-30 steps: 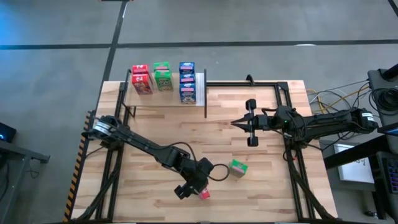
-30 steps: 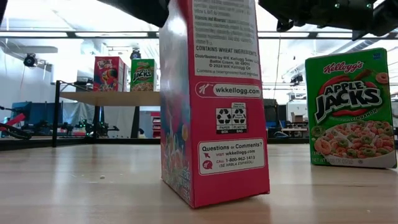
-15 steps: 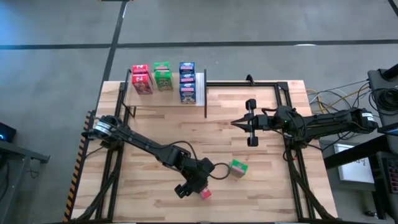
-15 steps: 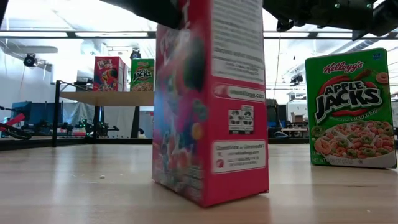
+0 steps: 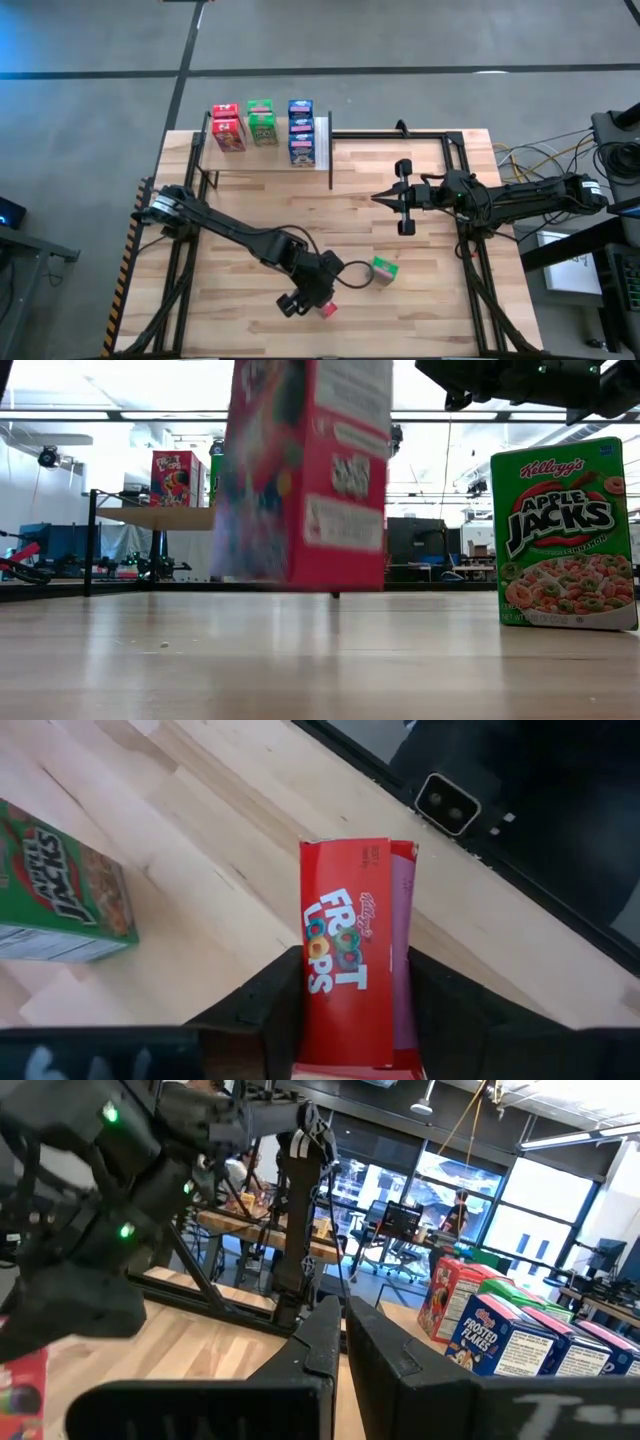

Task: Stack cereal on shelf
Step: Put the red cereal box on the shelf aligned with the other red cereal boxes

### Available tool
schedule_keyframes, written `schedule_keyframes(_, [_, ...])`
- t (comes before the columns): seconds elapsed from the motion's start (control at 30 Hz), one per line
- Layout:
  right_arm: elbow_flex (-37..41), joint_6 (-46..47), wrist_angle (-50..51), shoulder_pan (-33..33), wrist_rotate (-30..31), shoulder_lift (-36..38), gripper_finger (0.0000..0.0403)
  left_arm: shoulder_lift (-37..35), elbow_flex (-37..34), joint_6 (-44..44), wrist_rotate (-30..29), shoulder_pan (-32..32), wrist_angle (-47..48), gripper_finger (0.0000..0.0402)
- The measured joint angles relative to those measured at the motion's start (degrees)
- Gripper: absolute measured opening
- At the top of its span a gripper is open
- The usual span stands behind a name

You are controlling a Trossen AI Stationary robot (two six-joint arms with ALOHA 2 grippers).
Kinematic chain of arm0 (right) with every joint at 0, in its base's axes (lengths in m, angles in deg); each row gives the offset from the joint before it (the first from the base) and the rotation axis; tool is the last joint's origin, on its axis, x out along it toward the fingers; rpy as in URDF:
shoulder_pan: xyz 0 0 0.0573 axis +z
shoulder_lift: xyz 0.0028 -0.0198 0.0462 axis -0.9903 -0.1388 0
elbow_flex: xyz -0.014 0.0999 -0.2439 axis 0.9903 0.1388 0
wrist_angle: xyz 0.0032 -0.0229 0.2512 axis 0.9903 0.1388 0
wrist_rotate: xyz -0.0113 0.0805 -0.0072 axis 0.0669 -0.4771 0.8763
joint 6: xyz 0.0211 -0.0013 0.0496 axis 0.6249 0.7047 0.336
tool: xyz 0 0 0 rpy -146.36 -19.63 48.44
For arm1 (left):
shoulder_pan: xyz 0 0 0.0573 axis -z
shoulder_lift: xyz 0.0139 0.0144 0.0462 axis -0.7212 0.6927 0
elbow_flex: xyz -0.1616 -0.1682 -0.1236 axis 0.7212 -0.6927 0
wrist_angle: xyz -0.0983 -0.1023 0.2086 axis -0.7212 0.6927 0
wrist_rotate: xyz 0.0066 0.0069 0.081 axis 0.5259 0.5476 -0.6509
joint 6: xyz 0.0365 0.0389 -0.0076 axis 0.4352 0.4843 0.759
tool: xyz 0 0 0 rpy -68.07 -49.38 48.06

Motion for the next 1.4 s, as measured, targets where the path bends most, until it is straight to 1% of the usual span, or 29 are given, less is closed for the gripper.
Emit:
schedule_keyframes(0.13, [0.00,0.01,0.02,0.00,0.02,0.00,0.0013,-0.07,4.06,0.00,-0.88,0.00,7.93,0.0131])
schedule_keyframes(0.33, [0.00,0.00,0.53,0.00,0.01,0.00,0.0013,-0.32,7.36,-0.87,-8.35,-0.04,19.08,0.0125])
schedule_keyframes(0.53, [0.00,0.00,0.65,0.00,0.15,0.00,0.0013,-3.05,7.36,-2.10,-9.44,-0.84,23.81,0.0125])
schedule_keyframes(0.67, [-0.01,0.02,0.84,0.00,0.44,0.00,0.0013,-5.80,7.36,-3.37,-12.18,-1.98,27.00,0.0125])
schedule_keyframes(0.87, [-0.02,0.02,1.01,0.00,0.44,-0.02,0.0013,-11.85,7.34,-3.75,-12.58,-3.44,27.89,0.0125])
schedule_keyframes(1.2, [-0.02,0.15,0.98,0.00,0.44,-0.02,0.0013,-23.97,6.87,-6.94,-23.93,-6.90,32.59,0.0125])
schedule_keyframes(1.3, [-0.02,0.11,0.98,0.00,0.44,-0.02,0.0013,-28.10,5.16,-6.96,-26.89,-7.99,32.51,0.0125])
schedule_keyframes(1.4, [-0.02,0.09,0.98,0.00,0.44,-0.02,0.0013,-32.87,1.69,-7.48,-30.46,-9.39,32.54,0.0125])
